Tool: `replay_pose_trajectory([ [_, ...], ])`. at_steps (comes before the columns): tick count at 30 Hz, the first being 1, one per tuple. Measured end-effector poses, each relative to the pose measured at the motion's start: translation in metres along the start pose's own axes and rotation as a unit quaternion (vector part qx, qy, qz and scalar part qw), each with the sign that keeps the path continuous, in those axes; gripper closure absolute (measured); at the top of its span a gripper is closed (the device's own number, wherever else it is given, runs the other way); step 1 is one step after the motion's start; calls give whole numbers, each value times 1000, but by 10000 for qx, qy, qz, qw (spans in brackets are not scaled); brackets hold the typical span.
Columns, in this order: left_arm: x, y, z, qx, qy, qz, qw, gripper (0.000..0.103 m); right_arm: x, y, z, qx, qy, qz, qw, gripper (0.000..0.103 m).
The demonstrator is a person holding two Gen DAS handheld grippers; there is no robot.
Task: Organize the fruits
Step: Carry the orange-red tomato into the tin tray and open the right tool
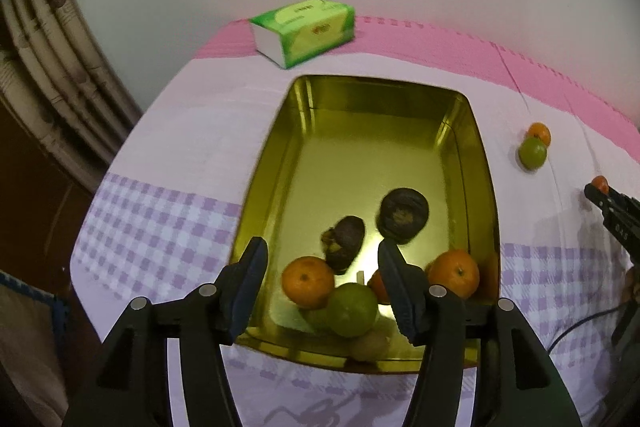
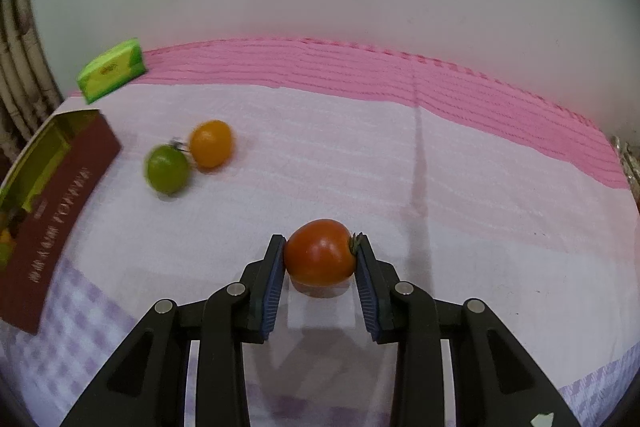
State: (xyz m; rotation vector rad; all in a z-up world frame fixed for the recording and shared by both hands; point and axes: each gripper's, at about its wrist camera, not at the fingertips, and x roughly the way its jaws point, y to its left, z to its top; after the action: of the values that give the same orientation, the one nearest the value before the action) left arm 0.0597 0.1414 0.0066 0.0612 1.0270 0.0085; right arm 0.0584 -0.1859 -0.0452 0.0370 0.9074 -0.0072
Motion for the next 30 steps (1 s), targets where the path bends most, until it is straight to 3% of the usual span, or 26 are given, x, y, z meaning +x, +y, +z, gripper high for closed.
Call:
replay_pose_trajectory([
  [9,-21,33,-9,-416,-147,186,9989,37,-34,71,17,-442,-245,744,9959,72],
  [17,-32,65,-18,-844,-159,393,9955,37,-52,163,14,-1147,-241,1551,9809,72],
  [22,-30,75,-20,-1051,-93,438,9935,37,-51,208,8,-1521,-170,1752,9726,72],
  [30,-27,71,-21,-954,-12,458,9944,37,-28,242,8,-1784,17,1732,9686,72],
])
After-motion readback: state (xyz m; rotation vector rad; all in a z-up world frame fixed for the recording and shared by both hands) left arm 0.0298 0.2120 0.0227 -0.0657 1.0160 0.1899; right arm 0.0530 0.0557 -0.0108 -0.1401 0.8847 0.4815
